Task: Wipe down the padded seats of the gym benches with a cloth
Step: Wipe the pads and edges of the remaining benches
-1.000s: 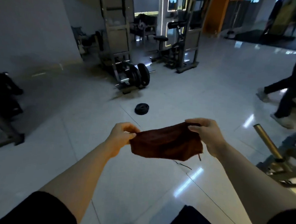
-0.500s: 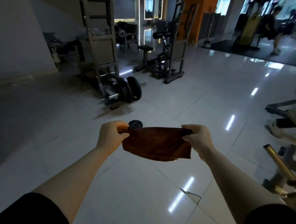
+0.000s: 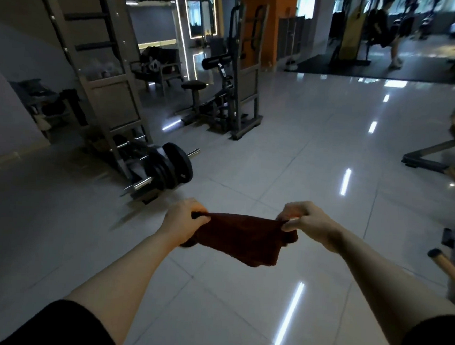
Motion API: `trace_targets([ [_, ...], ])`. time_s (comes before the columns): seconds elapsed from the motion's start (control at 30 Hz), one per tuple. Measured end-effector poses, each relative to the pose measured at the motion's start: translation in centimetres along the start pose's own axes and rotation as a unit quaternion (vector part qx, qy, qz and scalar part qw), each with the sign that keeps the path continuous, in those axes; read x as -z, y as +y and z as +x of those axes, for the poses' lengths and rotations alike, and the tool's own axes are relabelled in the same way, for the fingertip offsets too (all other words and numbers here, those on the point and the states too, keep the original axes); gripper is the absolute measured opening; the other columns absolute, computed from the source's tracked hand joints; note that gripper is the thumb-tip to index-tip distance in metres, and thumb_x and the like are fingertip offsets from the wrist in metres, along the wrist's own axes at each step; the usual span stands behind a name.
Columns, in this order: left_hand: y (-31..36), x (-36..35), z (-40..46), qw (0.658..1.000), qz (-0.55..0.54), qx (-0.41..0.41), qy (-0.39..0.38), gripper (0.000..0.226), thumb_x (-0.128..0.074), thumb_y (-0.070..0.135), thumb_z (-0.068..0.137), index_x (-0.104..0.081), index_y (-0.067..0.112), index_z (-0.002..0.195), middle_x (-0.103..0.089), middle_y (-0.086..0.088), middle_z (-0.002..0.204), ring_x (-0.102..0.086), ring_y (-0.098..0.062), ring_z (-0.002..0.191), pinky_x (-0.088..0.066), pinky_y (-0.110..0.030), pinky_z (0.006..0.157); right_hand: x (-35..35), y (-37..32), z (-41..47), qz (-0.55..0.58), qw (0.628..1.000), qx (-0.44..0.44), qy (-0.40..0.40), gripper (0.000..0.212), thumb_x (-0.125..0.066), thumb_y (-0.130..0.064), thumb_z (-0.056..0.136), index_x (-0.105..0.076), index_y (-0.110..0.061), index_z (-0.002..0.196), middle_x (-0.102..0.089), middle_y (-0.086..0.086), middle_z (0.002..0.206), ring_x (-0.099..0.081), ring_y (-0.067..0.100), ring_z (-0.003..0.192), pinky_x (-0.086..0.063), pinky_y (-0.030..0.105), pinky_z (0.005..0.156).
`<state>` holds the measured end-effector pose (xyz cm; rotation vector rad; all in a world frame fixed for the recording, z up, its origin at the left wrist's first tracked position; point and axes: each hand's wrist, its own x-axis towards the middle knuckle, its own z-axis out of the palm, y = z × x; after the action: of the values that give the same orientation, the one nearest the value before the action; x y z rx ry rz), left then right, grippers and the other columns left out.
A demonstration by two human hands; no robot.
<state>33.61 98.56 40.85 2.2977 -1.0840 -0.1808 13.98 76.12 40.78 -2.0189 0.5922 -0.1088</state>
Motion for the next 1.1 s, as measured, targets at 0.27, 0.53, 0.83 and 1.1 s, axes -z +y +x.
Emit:
trace_targets([
  [0.27,9.5,-12.3,16.8,0.965,-0.235,0.096,-0.063,0.019,-0.062,0.018,0.088,-0.061,0.02,0.069,-0.06,-0.001,0.07,-0.059,-0.027,0.074,-0.054,-0.043,0.072,8.5,6.8,8.2,0.163,0.955,-0.11,0.224,0.028,-0.063,-0.005,0.086,-0.046,-0.016,0.067,-0.048,0.006,0.064,-0.046,0.016,0.055,-0.032,0.022,0.046],
  [0.53,24.4,-27.6,25.4,0.835,-0.422,0.006,-0.354,0.023,-0.05,0.004,0.097,-0.065,0.016,0.109,-0.068,-0.005,0.104,-0.066,-0.018,0.098,-0.054,-0.03,0.091,18.6,15.9,11.6,0.339,0.834,-0.21,0.382,0.018,-0.065,-0.023,0.091,-0.059,-0.008,0.085,-0.062,0.014,0.087,-0.064,0.024,0.079,-0.053,0.029,0.055],
  [0.83,35.0,-42.9,32.0,0.839,-0.285,-0.143,-0.441,0.033,-0.059,-0.005,0.086,-0.061,0.019,0.108,-0.058,0.0,0.114,-0.058,-0.016,0.103,-0.048,-0.018,0.082,29.3,27.2,6.1,0.253,0.747,-0.331,0.518,0.033,-0.059,0.014,0.078,-0.053,-0.007,0.103,-0.059,0.015,0.104,-0.057,0.022,0.081,-0.046,0.026,0.054],
  [1.1,46.0,-58.3,35.4,0.73,-0.047,-0.352,-0.584,0.019,-0.07,0.016,0.086,-0.07,0.015,0.106,-0.068,-0.001,0.099,-0.063,-0.015,0.095,-0.049,-0.024,0.086,38.8,40.5,-0.4,0.211,0.832,-0.374,0.351,0.031,-0.061,0.008,0.079,-0.061,-0.02,0.093,-0.058,0.006,0.104,-0.057,0.016,0.084,-0.043,0.019,0.061],
])
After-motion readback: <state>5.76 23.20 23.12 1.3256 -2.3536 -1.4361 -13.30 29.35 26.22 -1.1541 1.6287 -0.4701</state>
